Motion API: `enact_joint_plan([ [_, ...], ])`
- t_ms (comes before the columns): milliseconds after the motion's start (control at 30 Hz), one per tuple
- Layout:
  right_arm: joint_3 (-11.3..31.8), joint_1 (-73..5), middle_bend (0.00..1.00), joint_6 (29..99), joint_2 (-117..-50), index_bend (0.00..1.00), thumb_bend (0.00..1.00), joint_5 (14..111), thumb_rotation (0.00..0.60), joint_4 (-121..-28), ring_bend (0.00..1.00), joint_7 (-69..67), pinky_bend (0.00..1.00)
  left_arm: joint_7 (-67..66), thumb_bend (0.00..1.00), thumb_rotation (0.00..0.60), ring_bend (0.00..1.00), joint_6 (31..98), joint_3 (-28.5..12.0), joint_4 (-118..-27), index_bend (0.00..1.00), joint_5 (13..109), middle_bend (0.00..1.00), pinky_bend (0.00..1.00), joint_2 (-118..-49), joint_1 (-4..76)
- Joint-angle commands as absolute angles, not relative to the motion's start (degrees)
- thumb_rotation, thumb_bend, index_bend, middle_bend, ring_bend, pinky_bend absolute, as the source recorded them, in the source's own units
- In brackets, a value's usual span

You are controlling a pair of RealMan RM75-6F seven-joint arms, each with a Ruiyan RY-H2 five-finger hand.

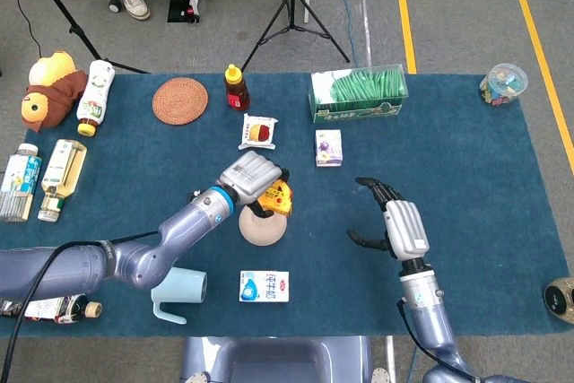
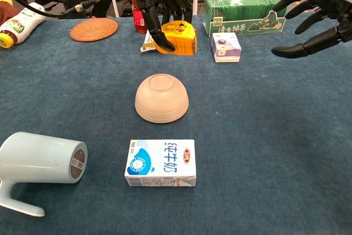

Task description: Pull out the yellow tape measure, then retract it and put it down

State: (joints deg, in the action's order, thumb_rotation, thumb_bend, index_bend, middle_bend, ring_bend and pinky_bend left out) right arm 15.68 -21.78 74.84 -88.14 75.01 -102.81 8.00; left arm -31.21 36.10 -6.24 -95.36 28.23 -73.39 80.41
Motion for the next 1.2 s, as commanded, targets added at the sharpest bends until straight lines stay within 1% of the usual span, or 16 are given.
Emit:
enact_joint_plan([
  [33, 16.2, -22.3, 0.19, 75.1, -89.2, 0.13, 0.20, 73.7, 0.587, -102.3, 0.21, 8.8, 0.27, -31.7, 0.33, 0.499, 0.33, 36.3, -5.8, -93.8, 0.56, 25.6, 0.41, 0.43, -75.3, 82.8],
  [433, 16.9, -24.0, 0.13, 74.9, -92.1, 0.06, 0.20, 70.7, 0.587, -100.3, 0.16, 9.6, 0.22, -33.2, 0.33, 0.469, 0.33, 39.1, -4.5, -90.1, 0.56, 16.2, 0.41, 0.43, -80.6, 89.5],
  [633, 16.9, -24.7, 0.11, 75.1, -93.2, 0.02, 0.20, 70.1, 0.583, -100.5, 0.14, 10.8, 0.21, -33.8, 0.33, 0.469, 0.33, 39.3, -4.3, -88.5, 0.56, 12.8, 0.41, 0.43, -82.3, 91.5],
  [933, 17.5, -26.1, 0.10, 75.2, -95.0, 0.01, 0.20, 69.1, 0.586, -100.2, 0.14, 12.4, 0.21, -34.4, 0.32, 0.459, 0.33, 39.7, -4.4, -86.4, 0.56, 8.5, 0.41, 0.44, -84.8, 93.9],
  [1200, 18.1, -27.0, 0.10, 74.9, -96.1, 0.01, 0.20, 67.6, 0.586, -99.4, 0.14, 12.7, 0.21, -35.3, 0.32, 0.462, 0.33, 39.6, -4.9, -85.2, 0.56, 5.6, 0.41, 0.44, -86.3, 95.8],
])
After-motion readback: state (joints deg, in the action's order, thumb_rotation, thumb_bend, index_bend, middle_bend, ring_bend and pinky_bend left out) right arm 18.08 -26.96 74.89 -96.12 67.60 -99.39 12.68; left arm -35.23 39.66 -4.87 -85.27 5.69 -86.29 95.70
